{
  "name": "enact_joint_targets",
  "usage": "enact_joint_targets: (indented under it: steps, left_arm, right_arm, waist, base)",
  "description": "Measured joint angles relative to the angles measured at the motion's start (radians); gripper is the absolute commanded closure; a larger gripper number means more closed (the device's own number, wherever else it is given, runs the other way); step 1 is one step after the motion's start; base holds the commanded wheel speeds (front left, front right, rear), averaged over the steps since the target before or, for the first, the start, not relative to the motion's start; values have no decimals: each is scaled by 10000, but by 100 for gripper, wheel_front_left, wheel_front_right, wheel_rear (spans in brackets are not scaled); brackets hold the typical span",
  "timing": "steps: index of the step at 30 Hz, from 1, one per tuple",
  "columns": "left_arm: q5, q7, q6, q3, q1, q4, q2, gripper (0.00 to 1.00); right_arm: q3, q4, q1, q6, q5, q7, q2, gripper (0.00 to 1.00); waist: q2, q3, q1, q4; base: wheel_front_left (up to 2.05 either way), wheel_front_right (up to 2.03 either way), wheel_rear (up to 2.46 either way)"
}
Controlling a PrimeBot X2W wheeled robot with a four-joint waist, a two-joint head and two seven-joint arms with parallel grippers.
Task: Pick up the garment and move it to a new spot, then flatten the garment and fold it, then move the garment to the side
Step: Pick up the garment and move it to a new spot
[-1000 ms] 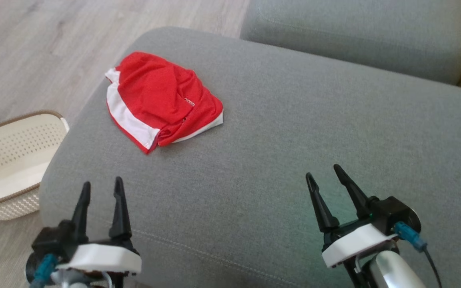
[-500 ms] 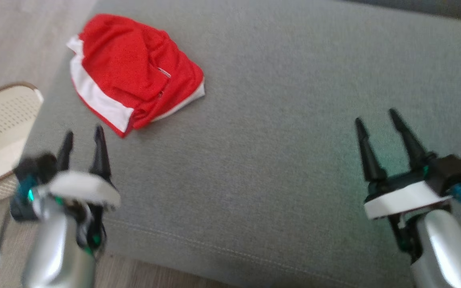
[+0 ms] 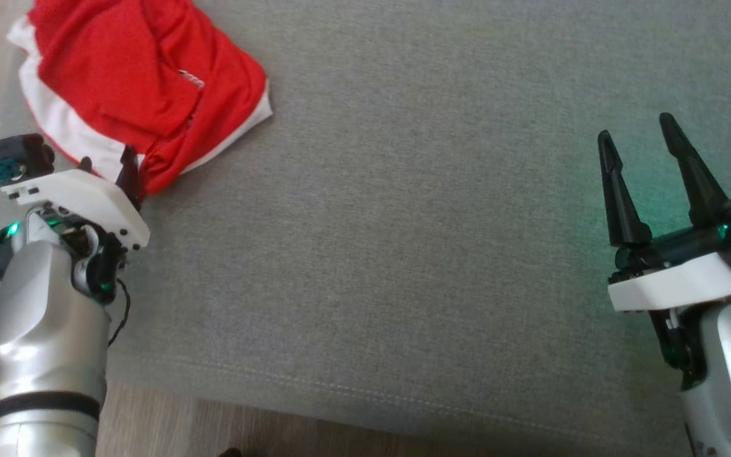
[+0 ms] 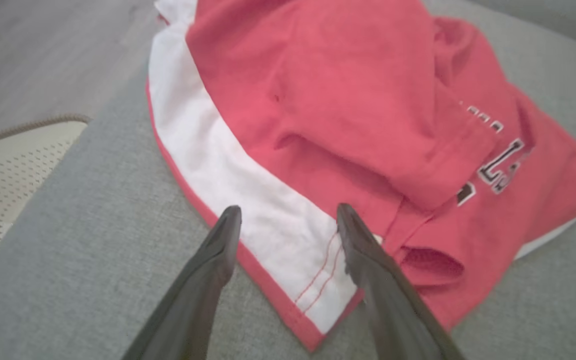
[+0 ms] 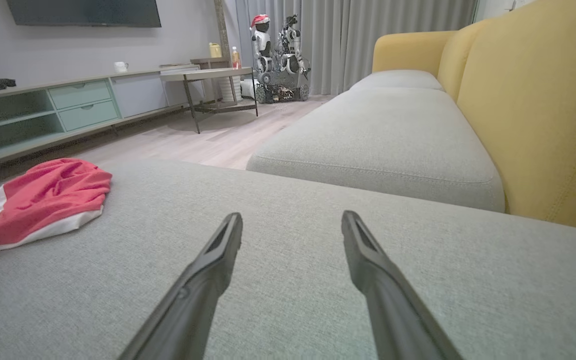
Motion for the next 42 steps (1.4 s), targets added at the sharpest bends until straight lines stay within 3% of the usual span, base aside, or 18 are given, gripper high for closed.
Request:
enact_joint_targets:
  steps: [1,3,6,14,20,28,38,42]
  left_arm:
    - [2,132,0,-54,-127,234,33,0]
    - [0,209,-73,-163,-372,715,61,100]
    - [0,90,-161,-228,-574,995,88,100]
    - [-105,-1576,-385,-259,-561,752,226,100]
    - [-104,-2180,-491,-487,-341,-704,213,100]
    - [-169,-1680,-499,-1197,94,-3413,-397,100]
    - [-92,-988,-125,-2790,362,-5315,-1168,100]
    - [-387,-1304,470,-3601,243,-5417,-1300,100]
  right_arm:
    - [-4,-23,-10,0,0,21,-21,0]
    - [-27,-65,-21,0,0,52,-31,0]
    - [-44,-54,-21,0,0,52,-17,0]
    - [23,531,-18,0,15,-217,422,0]
    - [123,1020,-8,0,17,-514,754,0]
    - [276,1469,-10,0,104,-817,1097,0]
    - [426,1785,-34,0,207,-1011,1250,0]
    - [493,1914,-186,0,288,-1081,1335,0]
  waist:
    - [0,61,0,-56]
    - [0,159,0,-197]
    - [0,94,0,-274]
    - [0,-723,-1,-502]
    - [0,-1440,-2,-757]
    - [0,-2035,-2,-1437]
    - [0,-2355,-2,-2470]
    - [0,-2382,-2,-2969]
  base:
    - [0,0,0]
    - [0,0,0]
    - [0,0,0]
    - [0,0,0]
    - [0,0,0]
    - [0,0,0]
    - [0,0,0]
    - [0,0,0]
